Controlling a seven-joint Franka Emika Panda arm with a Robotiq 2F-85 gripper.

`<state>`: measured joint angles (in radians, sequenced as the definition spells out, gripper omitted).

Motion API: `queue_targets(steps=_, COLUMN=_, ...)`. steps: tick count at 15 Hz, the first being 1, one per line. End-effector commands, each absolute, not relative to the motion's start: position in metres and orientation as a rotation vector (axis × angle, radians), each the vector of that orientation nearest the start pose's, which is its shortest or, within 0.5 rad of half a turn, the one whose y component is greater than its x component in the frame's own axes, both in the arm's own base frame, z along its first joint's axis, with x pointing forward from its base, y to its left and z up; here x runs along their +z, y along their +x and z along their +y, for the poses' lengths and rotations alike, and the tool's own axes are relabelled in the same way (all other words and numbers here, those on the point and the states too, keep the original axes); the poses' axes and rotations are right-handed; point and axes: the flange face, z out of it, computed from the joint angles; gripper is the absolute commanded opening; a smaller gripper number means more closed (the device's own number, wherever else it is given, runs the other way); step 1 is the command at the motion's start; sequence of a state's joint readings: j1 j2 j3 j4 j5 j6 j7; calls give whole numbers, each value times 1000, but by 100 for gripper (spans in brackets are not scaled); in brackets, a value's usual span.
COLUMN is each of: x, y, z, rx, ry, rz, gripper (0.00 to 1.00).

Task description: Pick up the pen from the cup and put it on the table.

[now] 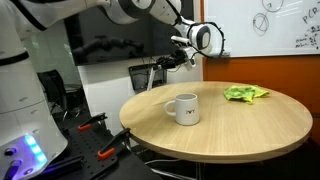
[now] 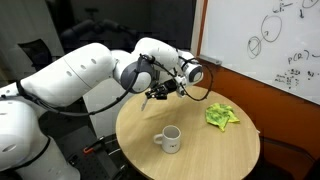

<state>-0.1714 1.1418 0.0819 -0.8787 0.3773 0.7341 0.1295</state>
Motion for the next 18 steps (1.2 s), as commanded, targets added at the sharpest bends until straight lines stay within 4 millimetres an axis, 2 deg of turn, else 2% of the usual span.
queue_targets(steps=1, x=197, y=635, z=-24, rx=1560, ry=-2242, rz=99, gripper=59)
queue_targets(steps=4, x=201, y=644, z=-26, rx=1475, ry=-2342, rz=109, gripper=81)
queue_targets(steps=6, x=217, y=656, z=-27, rx=1334, ry=-2451, rz=91, gripper=97)
queue_targets(steps=7, x=226, y=662, z=-28, rx=1263, ry=-2495, rz=92, gripper=100)
queue_targets(steps=13, x=300, y=684, z=-36, rx=762, ry=-2735, rz=135, gripper=100)
queue_targets(steps=18, x=360, y=684, z=-42, rx=368, ry=-2878, rz=196, gripper=100)
